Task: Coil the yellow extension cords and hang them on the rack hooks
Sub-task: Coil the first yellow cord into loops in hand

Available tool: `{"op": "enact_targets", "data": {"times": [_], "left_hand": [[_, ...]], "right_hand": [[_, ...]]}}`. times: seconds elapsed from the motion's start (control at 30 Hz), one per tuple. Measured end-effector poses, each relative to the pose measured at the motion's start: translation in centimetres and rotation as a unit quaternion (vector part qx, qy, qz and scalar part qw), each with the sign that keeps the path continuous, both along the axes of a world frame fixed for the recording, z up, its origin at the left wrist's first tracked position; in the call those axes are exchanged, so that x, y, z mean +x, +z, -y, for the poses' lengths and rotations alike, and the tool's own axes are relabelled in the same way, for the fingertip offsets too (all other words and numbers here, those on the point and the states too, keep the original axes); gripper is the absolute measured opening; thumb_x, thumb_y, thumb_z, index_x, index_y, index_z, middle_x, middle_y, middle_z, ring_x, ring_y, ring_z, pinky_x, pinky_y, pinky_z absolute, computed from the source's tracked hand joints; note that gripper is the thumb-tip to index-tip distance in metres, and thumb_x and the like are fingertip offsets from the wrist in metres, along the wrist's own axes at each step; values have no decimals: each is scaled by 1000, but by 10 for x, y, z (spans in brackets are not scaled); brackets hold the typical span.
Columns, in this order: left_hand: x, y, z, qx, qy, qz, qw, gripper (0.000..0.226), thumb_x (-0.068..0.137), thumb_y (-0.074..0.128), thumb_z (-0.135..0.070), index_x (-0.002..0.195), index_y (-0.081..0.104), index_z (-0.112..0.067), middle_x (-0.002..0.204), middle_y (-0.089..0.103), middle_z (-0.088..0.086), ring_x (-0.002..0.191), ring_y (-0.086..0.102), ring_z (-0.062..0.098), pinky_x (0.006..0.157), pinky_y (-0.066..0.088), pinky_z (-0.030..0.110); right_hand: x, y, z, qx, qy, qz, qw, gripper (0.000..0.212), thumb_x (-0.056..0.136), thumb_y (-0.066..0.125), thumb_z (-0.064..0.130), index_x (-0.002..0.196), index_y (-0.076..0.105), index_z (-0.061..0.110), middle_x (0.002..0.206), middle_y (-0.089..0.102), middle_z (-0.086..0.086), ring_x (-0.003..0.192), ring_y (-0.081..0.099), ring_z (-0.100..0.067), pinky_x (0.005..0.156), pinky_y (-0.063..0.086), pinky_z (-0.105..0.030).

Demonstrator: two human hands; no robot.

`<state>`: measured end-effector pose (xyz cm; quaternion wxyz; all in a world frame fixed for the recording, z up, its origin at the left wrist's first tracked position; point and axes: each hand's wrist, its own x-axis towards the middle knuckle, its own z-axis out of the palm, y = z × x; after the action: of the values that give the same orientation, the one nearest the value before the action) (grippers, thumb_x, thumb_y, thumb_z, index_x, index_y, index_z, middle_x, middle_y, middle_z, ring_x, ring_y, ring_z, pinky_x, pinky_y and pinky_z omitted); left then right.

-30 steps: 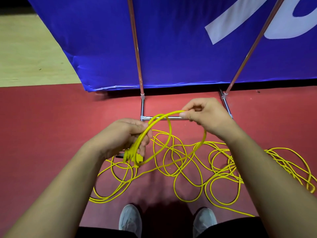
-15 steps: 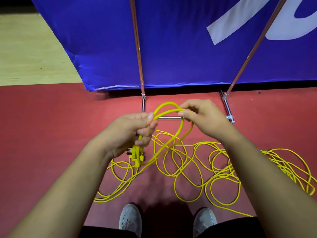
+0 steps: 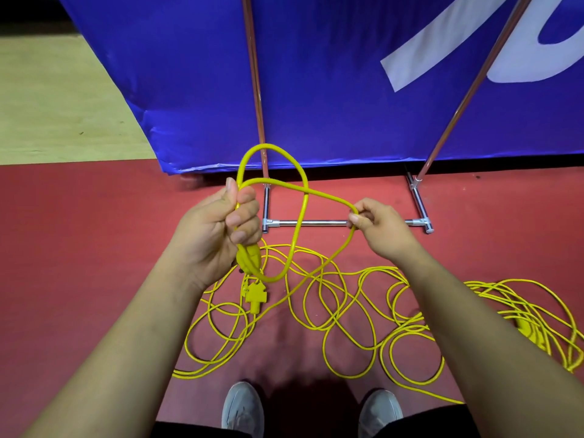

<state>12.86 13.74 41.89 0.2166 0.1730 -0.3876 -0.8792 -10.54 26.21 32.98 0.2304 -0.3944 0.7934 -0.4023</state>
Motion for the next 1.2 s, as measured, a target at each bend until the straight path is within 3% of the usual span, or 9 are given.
{"op": "enact_targets", "data": {"times": [0.13, 0.23, 0.33, 0.5, 0.67, 0.83, 0.97, 1.03, 1.2], "left_hand": [[1, -1, 2, 13, 43, -8, 999, 37, 96, 32, -34, 69, 51, -16, 49, 45, -7, 55, 60, 12, 55, 51, 23], [-1, -2, 3, -19, 59, 16, 998, 37, 96, 33, -36, 72, 50, -15, 69, 66, 4, 91, 71, 31, 72, 58, 37], [-3, -6, 6, -80, 80, 100, 989, 33, 99, 31, -40, 82, 46, -16, 61, 64, 1, 62, 69, 22, 57, 53, 31], [-5, -12, 1, -280, 98, 196, 935, 33, 102, 35, -34, 90, 55, -10, 49, 38, -1, 39, 39, 12, 39, 30, 15], [-11, -13, -13, -291, -23, 258, 921, 31, 102, 38, -23, 82, 54, -6, 52, 61, 1, 47, 63, 11, 44, 50, 20], [-13, -7, -26, -348, -137, 260, 890, 38, 102, 38, -27, 81, 56, -1, 55, 59, 7, 34, 46, 8, 37, 30, 15], [-9, -10, -8, -207, -18, 218, 954, 39, 101, 40, -27, 64, 51, -19, 49, 36, -4, 38, 32, 10, 42, 23, 20], [-6, -9, -1, -147, 3, 211, 966, 33, 101, 40, -24, 71, 49, -13, 48, 38, -3, 37, 33, 10, 44, 24, 23], [1, -8, -7, -211, -146, 289, 922, 30, 90, 50, -26, 72, 57, -2, 59, 66, 14, 51, 66, 21, 48, 52, 22]], "right_hand": [[6, -7, 3, -18, -26, 91, 995, 6, 96, 53, 4, 91, 55, 3, 76, 65, -12, 69, 61, -22, 73, 49, -27], [16, -4, 7, -67, -83, 237, 966, 9, 96, 56, 9, 89, 51, 10, 68, 58, -8, 51, 54, -21, 56, 48, -33], [19, 4, 7, -49, -122, 214, 968, 17, 92, 64, 12, 77, 56, 11, 58, 54, -5, 41, 36, -12, 39, 29, -18], [26, 40, -3, 195, 112, 42, 974, 32, 84, 72, 14, 53, 63, 15, 44, 51, 3, 30, 34, -4, 36, 27, -14], [46, 72, -10, 189, 351, 195, 896, 14, 88, 68, 16, 77, 73, 9, 49, 44, -1, 44, 32, -15, 43, 25, -24], [41, 74, -2, -4, 254, 357, 899, 13, 84, 66, 17, 71, 69, 16, 48, 36, 7, 42, 22, -7, 44, 12, -23], [19, 60, -9, 10, 192, 273, 943, 19, 83, 72, 14, 90, 66, -2, 56, 49, -7, 49, 42, -16, 52, 29, -28], [12, 53, -13, 23, 143, 218, 965, 16, 87, 68, 11, 91, 63, -4, 60, 52, -7, 50, 46, -15, 54, 35, -28], [12, 48, -7, -62, 41, 223, 972, 6, 89, 67, 12, 86, 68, 7, 57, 49, -3, 47, 32, -11, 47, 24, -23]]}}
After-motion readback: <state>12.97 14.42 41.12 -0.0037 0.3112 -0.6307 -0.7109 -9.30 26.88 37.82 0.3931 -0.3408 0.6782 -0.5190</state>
